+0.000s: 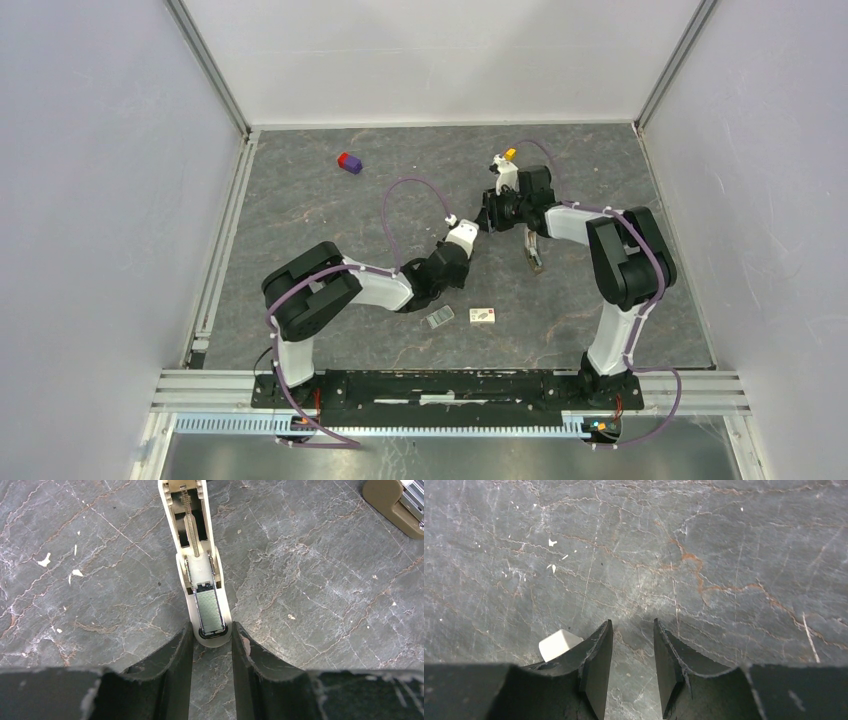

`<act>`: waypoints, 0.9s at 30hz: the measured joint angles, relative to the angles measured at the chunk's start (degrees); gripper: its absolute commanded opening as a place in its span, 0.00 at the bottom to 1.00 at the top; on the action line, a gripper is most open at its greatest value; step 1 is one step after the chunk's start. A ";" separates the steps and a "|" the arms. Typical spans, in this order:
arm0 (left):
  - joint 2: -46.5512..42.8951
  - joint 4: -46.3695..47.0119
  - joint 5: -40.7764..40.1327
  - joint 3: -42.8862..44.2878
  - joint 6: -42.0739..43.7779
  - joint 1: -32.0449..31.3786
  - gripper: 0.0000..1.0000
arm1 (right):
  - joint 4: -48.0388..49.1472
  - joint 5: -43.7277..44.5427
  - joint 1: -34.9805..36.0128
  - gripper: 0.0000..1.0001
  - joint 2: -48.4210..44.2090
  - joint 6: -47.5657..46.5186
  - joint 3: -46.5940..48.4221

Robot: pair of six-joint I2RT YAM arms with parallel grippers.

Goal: Load the staples into the stapler

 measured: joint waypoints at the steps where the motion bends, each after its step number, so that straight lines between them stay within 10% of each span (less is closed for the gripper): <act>1: -0.02 0.39 0.17 -0.22 0.33 0.07 0.33 | 0.11 -0.48 0.00 0.42 0.42 0.00 0.35; 17: -0.04 1.44 1.31 -0.61 2.05 0.42 0.31 | 4.31 -7.45 1.29 0.42 -2.23 0.55 -5.79; 27: -1.38 0.37 1.97 -1.22 2.05 0.68 0.58 | 3.54 -3.67 2.75 0.42 -5.05 -0.13 -7.69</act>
